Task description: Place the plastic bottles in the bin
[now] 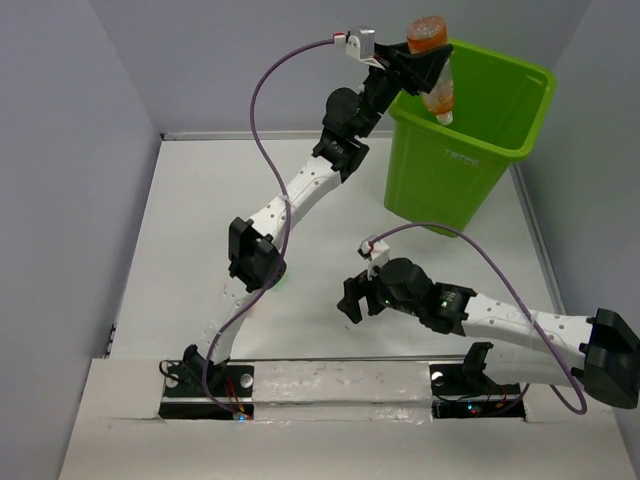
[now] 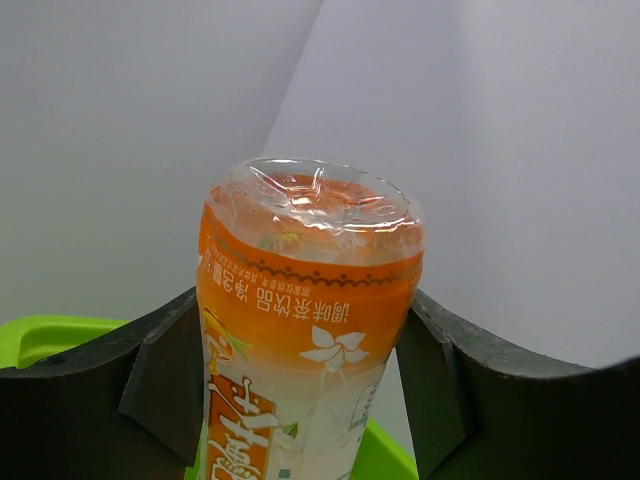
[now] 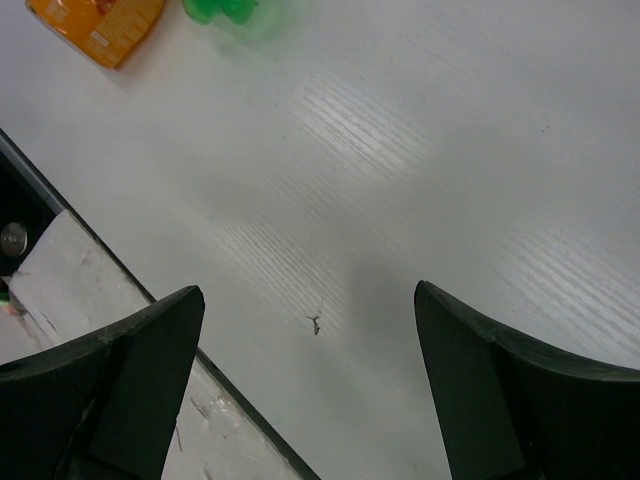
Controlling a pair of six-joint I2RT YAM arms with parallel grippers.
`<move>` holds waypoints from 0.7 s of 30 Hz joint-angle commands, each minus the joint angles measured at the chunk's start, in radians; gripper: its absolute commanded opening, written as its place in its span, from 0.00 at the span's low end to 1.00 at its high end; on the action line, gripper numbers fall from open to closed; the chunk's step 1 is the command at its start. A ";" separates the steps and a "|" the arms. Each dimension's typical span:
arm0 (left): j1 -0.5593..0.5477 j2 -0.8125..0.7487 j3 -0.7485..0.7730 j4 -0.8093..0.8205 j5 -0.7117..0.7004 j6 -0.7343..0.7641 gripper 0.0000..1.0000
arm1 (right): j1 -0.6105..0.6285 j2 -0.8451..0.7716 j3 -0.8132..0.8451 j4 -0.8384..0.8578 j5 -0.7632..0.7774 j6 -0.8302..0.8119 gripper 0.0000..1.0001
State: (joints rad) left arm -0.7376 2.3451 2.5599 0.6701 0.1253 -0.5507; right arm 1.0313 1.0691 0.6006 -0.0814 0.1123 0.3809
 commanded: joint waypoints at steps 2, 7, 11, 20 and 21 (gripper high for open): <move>-0.011 -0.021 0.029 0.158 -0.044 0.015 0.81 | 0.013 0.015 0.010 0.068 0.013 -0.002 0.91; -0.019 -0.003 0.028 0.134 -0.018 0.014 0.99 | 0.013 0.061 0.042 0.069 0.024 -0.011 0.91; -0.019 -0.053 0.016 0.086 0.003 0.069 0.99 | 0.013 0.077 0.060 0.071 0.044 -0.022 0.92; 0.001 -0.493 -0.304 -0.210 -0.055 0.365 0.99 | 0.013 0.216 0.185 0.069 0.108 -0.007 0.92; 0.004 -0.600 -0.416 -0.261 -0.105 0.382 0.99 | 0.013 0.263 0.226 0.104 0.119 -0.002 0.92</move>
State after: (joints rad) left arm -0.7441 2.1052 2.3222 0.4797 0.1123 -0.3359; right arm 1.0355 1.2518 0.7147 -0.0631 0.1673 0.3706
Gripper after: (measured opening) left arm 0.989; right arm 0.916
